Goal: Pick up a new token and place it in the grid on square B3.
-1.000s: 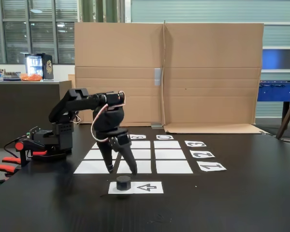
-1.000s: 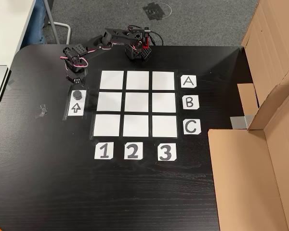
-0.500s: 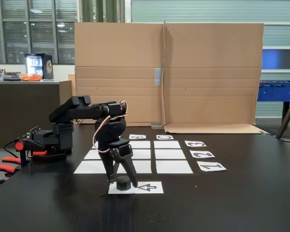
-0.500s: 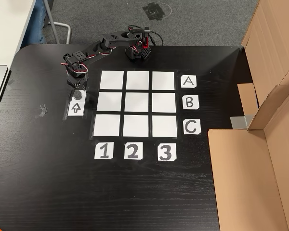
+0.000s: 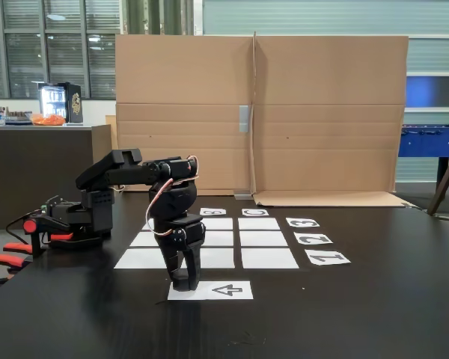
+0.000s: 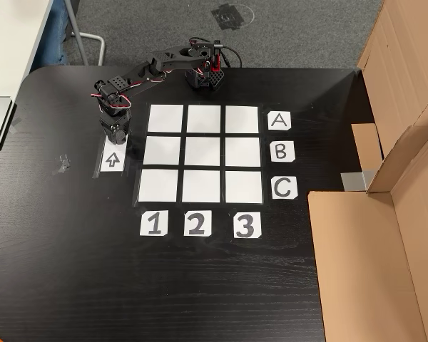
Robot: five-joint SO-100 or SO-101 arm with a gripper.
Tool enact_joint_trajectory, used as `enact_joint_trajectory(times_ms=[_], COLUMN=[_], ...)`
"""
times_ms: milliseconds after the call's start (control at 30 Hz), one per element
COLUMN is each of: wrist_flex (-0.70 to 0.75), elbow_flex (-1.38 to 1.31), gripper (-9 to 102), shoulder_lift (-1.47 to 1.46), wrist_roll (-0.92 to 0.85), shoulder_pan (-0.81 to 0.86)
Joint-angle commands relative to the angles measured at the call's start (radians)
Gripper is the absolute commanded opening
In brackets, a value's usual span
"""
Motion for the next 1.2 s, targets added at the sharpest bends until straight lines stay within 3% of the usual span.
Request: enact_joint_trajectory(times_ms=[0,300,700,1167], wrist_flex=[0.011,0.031,0.032,0.028], elbow_flex=[-0.025,-0.014,0.216,0.402], gripper=[-1,-1,-1,-1], shoulder_lift=[0.044,0.27,0.558,0.604], wrist_roll=[0.0,-0.003,-0.012,0.057], shoulder_pan=[0.006,0.026,-0.012,-0.275])
